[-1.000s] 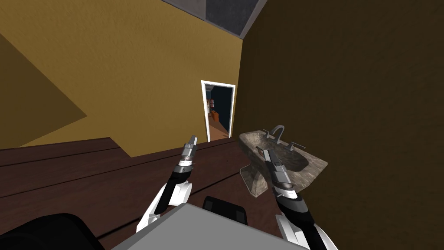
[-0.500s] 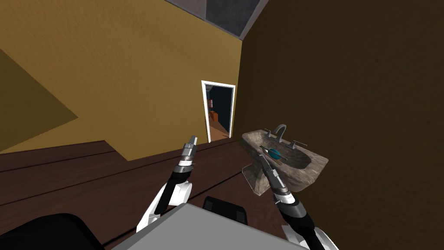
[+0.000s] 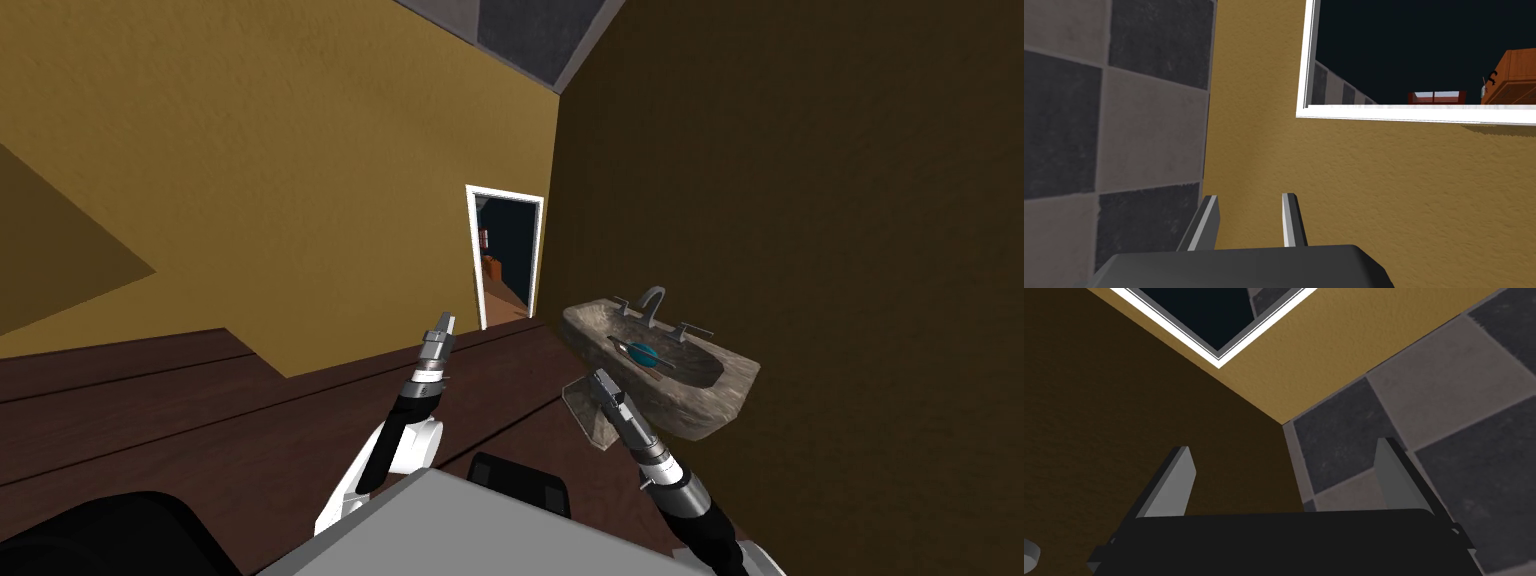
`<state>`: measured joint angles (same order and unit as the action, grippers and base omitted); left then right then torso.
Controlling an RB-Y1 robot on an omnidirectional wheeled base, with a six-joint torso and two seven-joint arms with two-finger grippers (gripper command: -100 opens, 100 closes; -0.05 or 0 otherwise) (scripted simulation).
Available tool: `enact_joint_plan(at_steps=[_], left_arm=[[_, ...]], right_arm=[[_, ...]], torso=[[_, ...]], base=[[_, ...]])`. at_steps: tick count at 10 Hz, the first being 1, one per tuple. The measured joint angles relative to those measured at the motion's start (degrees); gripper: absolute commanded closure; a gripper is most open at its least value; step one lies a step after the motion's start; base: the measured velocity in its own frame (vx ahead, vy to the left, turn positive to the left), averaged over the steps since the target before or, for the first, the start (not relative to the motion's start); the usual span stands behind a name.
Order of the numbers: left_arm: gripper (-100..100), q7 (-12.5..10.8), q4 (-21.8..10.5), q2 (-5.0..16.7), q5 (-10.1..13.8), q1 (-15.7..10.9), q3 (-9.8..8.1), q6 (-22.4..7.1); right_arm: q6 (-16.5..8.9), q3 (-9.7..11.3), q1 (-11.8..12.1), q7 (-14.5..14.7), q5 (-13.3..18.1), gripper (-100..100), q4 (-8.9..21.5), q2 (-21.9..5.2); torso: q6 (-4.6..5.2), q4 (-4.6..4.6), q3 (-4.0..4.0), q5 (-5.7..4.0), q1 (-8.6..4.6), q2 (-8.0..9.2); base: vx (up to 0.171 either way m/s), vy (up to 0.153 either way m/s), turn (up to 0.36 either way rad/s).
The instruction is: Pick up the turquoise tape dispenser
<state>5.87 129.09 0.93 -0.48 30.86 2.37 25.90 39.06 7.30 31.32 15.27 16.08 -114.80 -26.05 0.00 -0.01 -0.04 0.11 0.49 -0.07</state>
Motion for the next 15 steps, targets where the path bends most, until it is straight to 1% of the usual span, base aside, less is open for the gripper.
enact_joint_plan(at_steps=[1,2,3,4,5,6,7,8,9,10,11,12,13,14,15], left_arm=[[0,0.0,0.0,0.0,0.0,0.0,0.00,0.0],[0,0.0,0.0,0.0,0.0,0.0,0.00,0.0],[0,0.0,0.0,0.0,0.0,0.0,0.00,0.0],[0,0.0,0.0,0.0,0.0,0.0,0.00,0.0],[0,0.0,0.0,0.0,0.0,0.0,0.00,0.0],[0,0.0,0.0,0.0,0.0,0.0,0.00,0.0],[0,0.0,0.0,0.0,0.0,0.0,0.00,0.0],[0,0.0,0.0,0.0,0.0,0.0,-0.01,0.0],[0,0.0,0.0,0.0,0.0,0.0,0.00,0.0],[0,0.0,0.0,0.0,0.0,0.0,0.00,0.0],[0,0.0,0.0,0.0,0.0,0.0,0.00,0.0],[0,0.0,0.0,0.0,0.0,0.0,0.00,0.0],[0,0.0,0.0,0.0,0.0,0.0,0.00,0.0],[0,0.0,0.0,0.0,0.0,0.0,0.00,0.0],[0,0.0,0.0,0.0,0.0,0.0,-0.01,0.0]], right_arm=[[-0.2,-0.2,0.2,0.4,0.5,-100,0.6,-1.1],[-0.1,-0.7,0.8,0.8,1.2,-100,1.5,-3.1],[-0.3,-0.8,1.9,1.8,2.6,-100,2.4,-5.1],[-0.1,-0.8,2.0,2.5,3.3,-100,3.9,-6.3],[0.5,-1.2,3.0,3.4,4.2,-100,5.5,-8.1],[0.3,-1.2,3.2,3.9,4.9,-100,6.2,-9.1],[0.8,-1.2,2.9,4.8,5.9,-100,9.2,-10.5],[0.6,-1.2,3.3,5.4,6.6,-100,9.7,-11.4],[0.0,-1.4,3.4,5.7,7.5,-100,11.1,-13.2],[-0.4,-1.6,3.9,6.1,8.1,-100,11.7,-14.3],[-0.4,-2.1,4.1,6.5,9.0,-100,13.6,-16.3],[-0.6,-2.2,4.3,7.5,10.5,-100,16.0,-18.0],[-0.8,-2.5,4.9,8.0,11.2,-100,16.9,-19.9],[-1.0,-3.1,6.3,8.9,12.3,-100,18.0,-21.7],[-1.2,-3.2,6.6,9.6,12.9,-100,19.0,-22.8]], torso=[[0.00,0.00,0.00,0.01,-0.03,0.00],[0.01,-0.01,-0.02,0.01,0.03,-0.03],[0.00,-0.03,-0.07,0.05,0.19,-0.13],[-0.01,-0.03,-0.08,0.03,0.07,-0.13],[0.00,-0.04,-0.11,0.02,0.02,-0.19],[-0.01,-0.04,-0.10,0.00,-0.09,-0.16],[-0.01,-0.04,-0.10,-0.02,-0.11,-0.17],[-0.01,-0.03,-0.08,-0.02,-0.19,-0.13],[-0.01,-0.04,-0.10,-0.02,-0.13,-0.18],[-0.01,-0.04,-0.11,-0.01,-0.15,-0.19],[-0.01,-0.06,-0.15,-0.02,-0.15,-0.27],[-0.01,-0.08,-0.23,0.01,0.03,-0.39],[-0.02,-0.09,-0.23,0.02,-0.05,-0.38],[-0.01,-0.09,-0.23,0.00,-0.08,-0.40],[-0.02,-0.07,-0.18,-0.01,-0.17,-0.29]], base=[[0.020,0.147,-0.053],[0.057,0.195,-0.074],[0.041,0.148,-0.039],[0.063,0.139,-0.030],[0.044,0.106,-0.033],[0.046,0.110,-0.038],[0.037,0.084,-0.023],[0.051,0.107,-0.027],[0.058,0.101,-0.026],[0.078,0.105,-0.029],[0.120,0.162,-0.050],[0.103,0.127,-0.031],[0.111,0.116,-0.022],[0.067,0.091,-0.020],[0.056,0.108,-0.017]])
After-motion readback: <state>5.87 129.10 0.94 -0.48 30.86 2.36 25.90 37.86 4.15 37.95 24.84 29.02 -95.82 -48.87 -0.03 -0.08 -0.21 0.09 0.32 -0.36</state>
